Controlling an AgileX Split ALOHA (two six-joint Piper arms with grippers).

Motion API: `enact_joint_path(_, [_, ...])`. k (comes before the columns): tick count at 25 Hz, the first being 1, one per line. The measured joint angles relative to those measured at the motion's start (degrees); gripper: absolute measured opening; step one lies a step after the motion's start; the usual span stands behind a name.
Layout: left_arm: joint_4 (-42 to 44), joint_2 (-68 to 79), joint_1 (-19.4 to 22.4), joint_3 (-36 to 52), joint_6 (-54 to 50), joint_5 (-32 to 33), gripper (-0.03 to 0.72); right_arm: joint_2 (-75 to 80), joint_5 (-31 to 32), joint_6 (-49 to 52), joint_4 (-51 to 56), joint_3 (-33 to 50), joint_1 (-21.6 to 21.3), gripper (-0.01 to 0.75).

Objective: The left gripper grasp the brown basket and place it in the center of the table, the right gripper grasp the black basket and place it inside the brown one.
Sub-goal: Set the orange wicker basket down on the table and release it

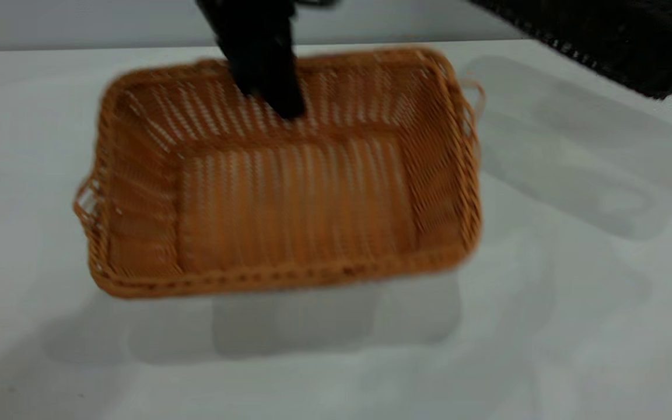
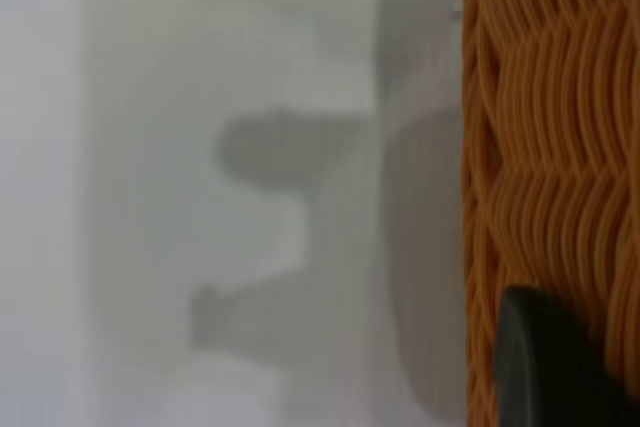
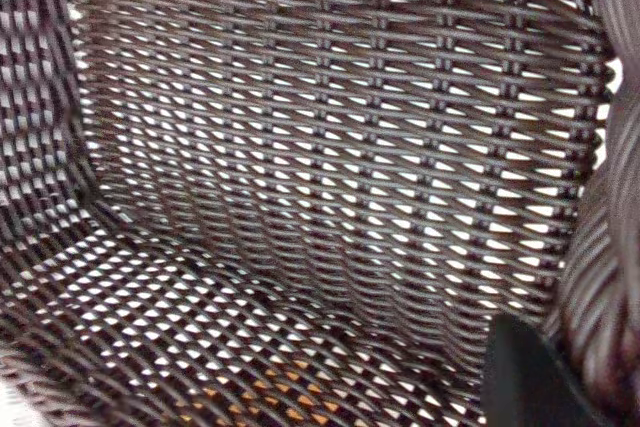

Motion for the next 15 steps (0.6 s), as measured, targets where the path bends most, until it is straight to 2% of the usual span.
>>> enact_joint_path(4, [-0.4, 1.9, -3.4, 0.0, 0.2, -1.5, 0.083, 0.0, 2.9, 0.2, -0.1, -1.1, -1.0, 0.08])
enact_joint_path(9, [-0.5, 3.4, -4.8, 0.0, 0.8, -3.7, 0.123, 0.0, 3.6, 0.2, -1.4, -1.1, -1.0, 0.08])
enact_joint_path(11, [-0.7, 3.3, -4.9, 0.0, 0.8, -4.2, 0.192, 0.0, 3.9, 0.2, -1.3, -1.2, -1.0, 0.08])
enact_joint_path(15, [-0.9, 3.3, -4.9, -0.2, 0.8, -5.9, 0.382, 0.0, 4.3, 0.2, -1.3, -1.2, -1.0, 0.08])
